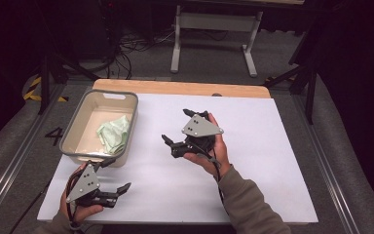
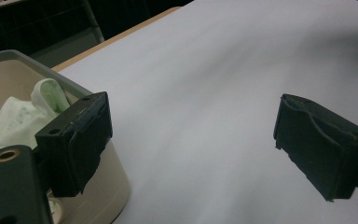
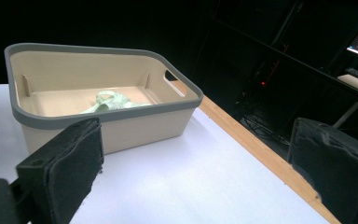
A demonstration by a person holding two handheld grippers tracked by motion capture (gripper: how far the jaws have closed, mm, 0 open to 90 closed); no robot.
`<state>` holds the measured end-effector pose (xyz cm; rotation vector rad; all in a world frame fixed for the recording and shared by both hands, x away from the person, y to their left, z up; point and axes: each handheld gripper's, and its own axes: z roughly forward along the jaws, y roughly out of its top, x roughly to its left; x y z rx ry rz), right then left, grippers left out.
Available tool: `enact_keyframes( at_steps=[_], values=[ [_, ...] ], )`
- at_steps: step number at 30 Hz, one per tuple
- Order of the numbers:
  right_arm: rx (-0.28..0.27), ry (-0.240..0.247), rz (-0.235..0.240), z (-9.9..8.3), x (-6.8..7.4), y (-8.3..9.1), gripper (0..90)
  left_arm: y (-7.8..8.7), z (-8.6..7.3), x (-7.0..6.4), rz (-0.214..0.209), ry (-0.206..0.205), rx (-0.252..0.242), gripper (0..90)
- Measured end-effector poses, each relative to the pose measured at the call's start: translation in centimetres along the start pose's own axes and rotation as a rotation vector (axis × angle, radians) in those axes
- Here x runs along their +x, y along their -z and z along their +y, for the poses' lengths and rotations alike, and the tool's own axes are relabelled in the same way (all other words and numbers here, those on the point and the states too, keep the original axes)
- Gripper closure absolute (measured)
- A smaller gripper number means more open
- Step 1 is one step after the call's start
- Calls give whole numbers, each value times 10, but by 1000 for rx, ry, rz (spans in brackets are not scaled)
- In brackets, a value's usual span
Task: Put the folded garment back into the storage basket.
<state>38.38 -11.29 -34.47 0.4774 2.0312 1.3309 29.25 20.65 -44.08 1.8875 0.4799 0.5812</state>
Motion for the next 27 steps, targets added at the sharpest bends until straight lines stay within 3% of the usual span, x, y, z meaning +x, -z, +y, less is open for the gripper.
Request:
enact_keyframes(
  at_steps=[17,27],
  values=[
    [-6,48,-52,-10,-4,23,43,-2,-1,-1,-6,3,6,123],
    [3,48,-71,-13,-7,34,45,-4,-1,0,-6,-3,15,123]
  ],
)
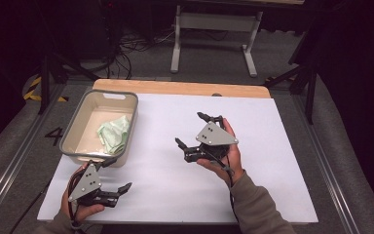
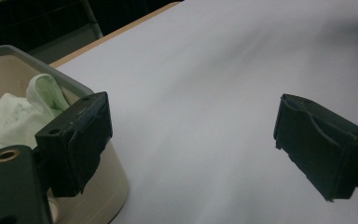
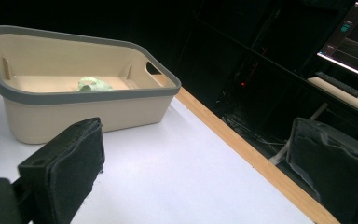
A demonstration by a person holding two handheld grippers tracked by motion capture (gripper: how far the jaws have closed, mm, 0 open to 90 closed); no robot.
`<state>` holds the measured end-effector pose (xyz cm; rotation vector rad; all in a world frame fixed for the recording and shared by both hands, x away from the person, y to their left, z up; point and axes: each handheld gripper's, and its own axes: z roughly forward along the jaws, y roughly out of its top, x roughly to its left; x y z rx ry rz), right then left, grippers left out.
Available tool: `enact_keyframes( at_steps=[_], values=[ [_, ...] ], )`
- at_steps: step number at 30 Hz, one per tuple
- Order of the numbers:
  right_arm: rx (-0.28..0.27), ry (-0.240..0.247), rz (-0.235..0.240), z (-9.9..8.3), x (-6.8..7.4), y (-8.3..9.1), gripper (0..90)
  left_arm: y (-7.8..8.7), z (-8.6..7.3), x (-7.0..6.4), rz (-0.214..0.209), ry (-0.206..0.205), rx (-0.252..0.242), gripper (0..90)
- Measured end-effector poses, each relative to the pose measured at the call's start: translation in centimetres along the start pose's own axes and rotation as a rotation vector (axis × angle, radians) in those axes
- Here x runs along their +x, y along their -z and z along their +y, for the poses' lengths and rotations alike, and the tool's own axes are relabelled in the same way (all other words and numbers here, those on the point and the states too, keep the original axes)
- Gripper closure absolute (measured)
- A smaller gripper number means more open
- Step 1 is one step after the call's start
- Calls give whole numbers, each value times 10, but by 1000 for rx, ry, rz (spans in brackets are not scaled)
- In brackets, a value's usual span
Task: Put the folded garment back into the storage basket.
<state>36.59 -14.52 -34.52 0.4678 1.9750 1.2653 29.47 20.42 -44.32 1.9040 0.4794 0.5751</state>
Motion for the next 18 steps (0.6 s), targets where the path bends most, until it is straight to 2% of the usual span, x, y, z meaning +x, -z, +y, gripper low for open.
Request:
enact_keyframes(
  at_steps=[18],
  values=[
    [20,32,-33,-9,-6,27,45,-1,0,-1,-1,-6,5,123]
  ],
)
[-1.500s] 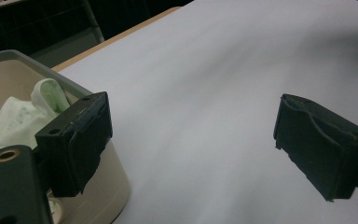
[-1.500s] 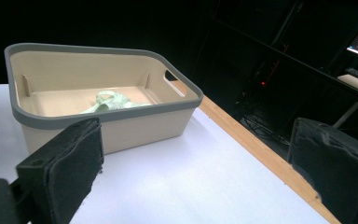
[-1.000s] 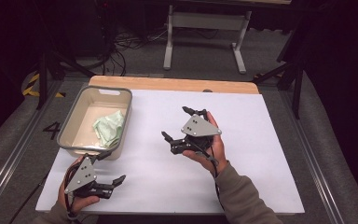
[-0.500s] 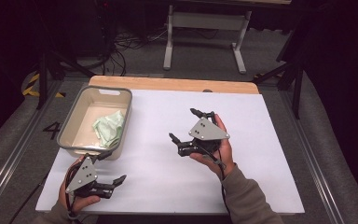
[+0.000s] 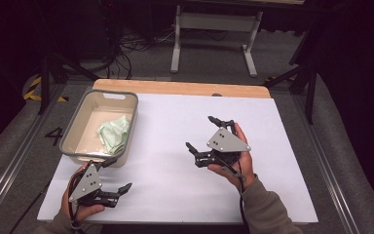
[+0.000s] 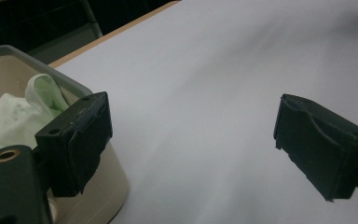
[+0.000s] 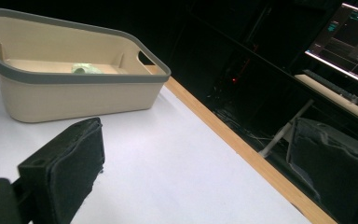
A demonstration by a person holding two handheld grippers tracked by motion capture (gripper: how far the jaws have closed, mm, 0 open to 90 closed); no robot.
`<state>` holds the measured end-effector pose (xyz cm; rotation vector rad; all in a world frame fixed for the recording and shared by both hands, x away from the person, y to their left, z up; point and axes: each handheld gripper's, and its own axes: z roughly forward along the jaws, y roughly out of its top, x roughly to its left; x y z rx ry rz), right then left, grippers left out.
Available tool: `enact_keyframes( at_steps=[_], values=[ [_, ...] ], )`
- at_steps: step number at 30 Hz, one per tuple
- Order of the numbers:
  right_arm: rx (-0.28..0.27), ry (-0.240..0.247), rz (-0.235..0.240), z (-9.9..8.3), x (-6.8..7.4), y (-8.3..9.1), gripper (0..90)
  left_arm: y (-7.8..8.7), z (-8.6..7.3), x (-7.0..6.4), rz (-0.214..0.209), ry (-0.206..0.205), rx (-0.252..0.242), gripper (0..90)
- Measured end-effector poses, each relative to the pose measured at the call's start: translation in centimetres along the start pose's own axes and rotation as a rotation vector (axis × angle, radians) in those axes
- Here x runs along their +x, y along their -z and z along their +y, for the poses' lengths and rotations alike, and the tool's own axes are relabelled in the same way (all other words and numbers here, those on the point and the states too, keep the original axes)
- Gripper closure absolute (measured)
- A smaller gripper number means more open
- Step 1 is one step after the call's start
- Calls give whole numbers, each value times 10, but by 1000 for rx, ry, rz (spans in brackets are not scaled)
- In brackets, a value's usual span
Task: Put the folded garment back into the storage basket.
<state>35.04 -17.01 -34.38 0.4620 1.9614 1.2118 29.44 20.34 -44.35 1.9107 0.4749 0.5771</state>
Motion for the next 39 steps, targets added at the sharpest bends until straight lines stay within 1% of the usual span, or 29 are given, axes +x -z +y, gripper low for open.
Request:
enact_keyframes(
  at_steps=[7,12,13,14,16,25,35,36,38,39],
  values=[
    [9,12,-12,-4,-2,8,45,0,0,0,3,1,1,123],
    [15,12,-19,-6,-3,12,45,0,0,0,2,-1,-1,123],
    [14,16,-22,-7,-4,13,45,0,0,0,6,-7,1,123],
    [13,14,-23,-7,-4,14,45,0,0,0,3,-1,1,123],
    [12,15,-26,-8,-5,16,45,0,0,0,2,-2,3,123],
    [25,22,-30,-13,-5,23,44,0,0,0,6,-7,3,123],
    [31,27,-33,-18,-4,31,43,0,0,0,2,-3,2,123],
    [30,27,-33,-18,-4,32,43,0,0,0,6,-9,4,123],
    [32,29,-35,-19,-4,34,43,0,0,0,3,-2,4,123],
    [31,31,-37,-20,-4,34,43,0,0,0,6,-8,5,123]
  ],
)
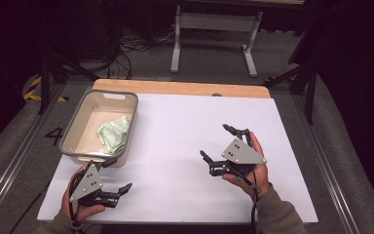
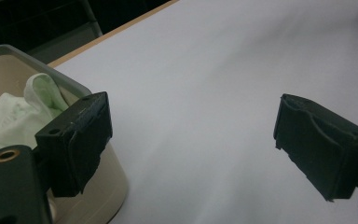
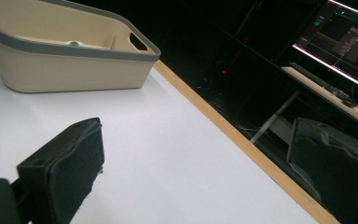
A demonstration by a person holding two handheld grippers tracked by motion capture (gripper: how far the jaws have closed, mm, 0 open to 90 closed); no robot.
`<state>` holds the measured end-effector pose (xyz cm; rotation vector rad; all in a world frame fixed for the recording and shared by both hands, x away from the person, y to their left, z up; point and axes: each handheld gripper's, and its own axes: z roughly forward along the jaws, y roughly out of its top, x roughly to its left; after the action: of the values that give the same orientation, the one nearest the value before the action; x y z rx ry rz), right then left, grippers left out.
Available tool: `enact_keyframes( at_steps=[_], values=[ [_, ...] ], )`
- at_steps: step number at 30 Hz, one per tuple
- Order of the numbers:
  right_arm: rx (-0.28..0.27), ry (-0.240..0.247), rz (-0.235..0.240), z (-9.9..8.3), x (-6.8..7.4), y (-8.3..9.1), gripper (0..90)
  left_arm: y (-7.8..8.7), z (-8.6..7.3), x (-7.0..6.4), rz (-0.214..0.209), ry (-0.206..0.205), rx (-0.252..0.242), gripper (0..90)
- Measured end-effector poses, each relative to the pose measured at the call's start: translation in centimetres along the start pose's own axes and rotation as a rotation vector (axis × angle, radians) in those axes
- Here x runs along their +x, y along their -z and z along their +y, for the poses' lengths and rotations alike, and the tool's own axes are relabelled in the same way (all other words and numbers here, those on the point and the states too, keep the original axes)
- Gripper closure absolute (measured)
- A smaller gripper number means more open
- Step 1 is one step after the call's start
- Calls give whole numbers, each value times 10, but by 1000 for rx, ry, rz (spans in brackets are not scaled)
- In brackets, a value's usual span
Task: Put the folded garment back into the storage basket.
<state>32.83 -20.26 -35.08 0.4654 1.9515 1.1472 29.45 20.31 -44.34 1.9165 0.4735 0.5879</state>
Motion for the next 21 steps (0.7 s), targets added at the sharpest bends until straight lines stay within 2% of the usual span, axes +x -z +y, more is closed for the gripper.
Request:
enact_keyframes(
  at_steps=[7,21],
  values=[
    [10,9,-2,-6,1,3,43,0,0,0,-3,3,-2,123],
    [37,2,0,-30,1,10,43,-1,0,-1,-7,5,1,123]
  ],
)
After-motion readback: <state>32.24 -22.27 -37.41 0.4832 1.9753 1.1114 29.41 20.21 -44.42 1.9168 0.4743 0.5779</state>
